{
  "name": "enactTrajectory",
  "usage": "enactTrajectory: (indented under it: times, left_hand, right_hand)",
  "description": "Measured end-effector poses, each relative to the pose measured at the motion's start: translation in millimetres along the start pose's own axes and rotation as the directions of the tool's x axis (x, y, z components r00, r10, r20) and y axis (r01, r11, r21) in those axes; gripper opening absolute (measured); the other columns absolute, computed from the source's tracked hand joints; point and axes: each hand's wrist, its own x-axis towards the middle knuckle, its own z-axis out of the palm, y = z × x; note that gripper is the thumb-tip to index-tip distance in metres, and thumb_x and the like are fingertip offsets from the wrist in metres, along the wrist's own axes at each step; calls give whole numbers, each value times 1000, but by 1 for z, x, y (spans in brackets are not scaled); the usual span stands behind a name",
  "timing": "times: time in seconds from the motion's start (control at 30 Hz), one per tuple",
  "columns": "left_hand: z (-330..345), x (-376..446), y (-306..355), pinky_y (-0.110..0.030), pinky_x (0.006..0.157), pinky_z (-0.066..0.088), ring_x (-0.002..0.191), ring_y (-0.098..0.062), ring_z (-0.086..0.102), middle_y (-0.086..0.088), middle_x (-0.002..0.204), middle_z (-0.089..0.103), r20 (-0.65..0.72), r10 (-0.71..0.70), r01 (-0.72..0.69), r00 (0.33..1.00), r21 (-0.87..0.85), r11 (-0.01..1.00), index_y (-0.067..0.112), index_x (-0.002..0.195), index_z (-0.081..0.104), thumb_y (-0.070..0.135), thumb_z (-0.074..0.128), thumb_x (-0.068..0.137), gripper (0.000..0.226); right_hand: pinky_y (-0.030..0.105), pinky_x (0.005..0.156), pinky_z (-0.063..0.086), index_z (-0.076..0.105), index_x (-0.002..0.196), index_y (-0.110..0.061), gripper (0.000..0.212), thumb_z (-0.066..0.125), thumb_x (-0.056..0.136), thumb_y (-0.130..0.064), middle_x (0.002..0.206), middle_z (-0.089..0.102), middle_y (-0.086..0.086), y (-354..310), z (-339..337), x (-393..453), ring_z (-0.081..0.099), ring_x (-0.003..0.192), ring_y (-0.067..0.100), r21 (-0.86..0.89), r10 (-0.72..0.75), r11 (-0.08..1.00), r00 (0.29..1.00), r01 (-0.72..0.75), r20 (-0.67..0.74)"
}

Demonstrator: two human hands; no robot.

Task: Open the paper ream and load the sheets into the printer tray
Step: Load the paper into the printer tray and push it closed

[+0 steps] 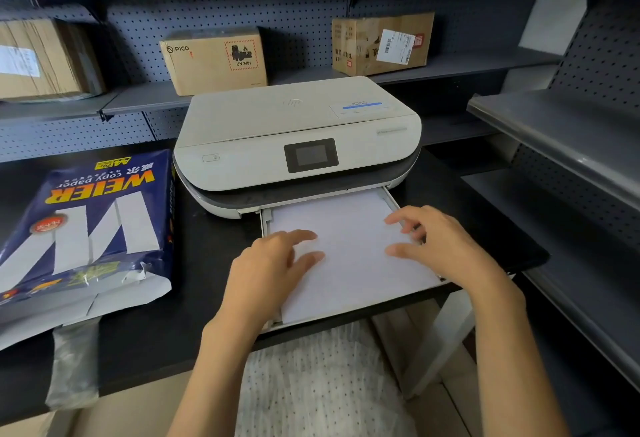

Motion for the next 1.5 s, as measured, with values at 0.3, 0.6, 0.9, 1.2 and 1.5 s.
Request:
enactTrajectory:
  times: [0.3, 0.6, 0.9, 1.2, 1.5]
  left_hand:
    - [7, -13, 12, -19, 101, 36, 128, 2, 41, 23, 137, 48, 270, 347, -340, 898, -76, 938, 45, 134, 50, 54, 57, 89, 46]
    - [6, -8, 8, -19, 95, 38, 125, 4, 43, 28, 136, 48, 268, 350, -358, 897, -22, 934, 49, 133, 48, 52, 61, 87, 48]
    - [9, -6, 4, -22, 95, 41, 125, 3, 45, 27, 137, 48, 233, 365, -375, 901, -2, 927, 48, 132, 50, 50, 58, 89, 44]
    - [8, -8, 4, -23, 95, 44, 121, 5, 47, 29, 133, 51, 210, 398, -408, 893, 4, 913, 51, 129, 49, 54, 61, 84, 47]
    - [10, -6, 2, -28, 94, 47, 119, 5, 48, 30, 130, 52, 210, 393, -397, 895, -25, 918, 51, 127, 51, 51, 60, 86, 42]
  right_hand:
    - [36, 110, 34, 60, 118, -46, 56, 84, 68, -36, 128, 51, -21, -10, 7, -13, 39, 127, 6, -69, -92, 991, 956, 115, 279]
    - [40, 110, 37, 56, 120, -49, 62, 83, 66, -38, 128, 49, -29, -10, 12, -11, 40, 129, 7, -88, -142, 982, 958, 168, 247]
    - [30, 103, 39, 61, 119, -44, 54, 83, 70, -34, 124, 55, -29, -12, 12, -11, 44, 123, 0, -65, -175, 980, 966, 190, 191]
    - [28, 101, 40, 58, 121, -46, 52, 79, 74, -41, 126, 55, -29, -19, 11, -20, 45, 120, -3, -175, -232, 946, 947, 273, 223]
    - [28, 96, 46, 62, 115, -44, 44, 79, 74, -40, 116, 60, -28, -13, 16, -19, 49, 113, -4, -109, -209, 965, 951, 238, 226]
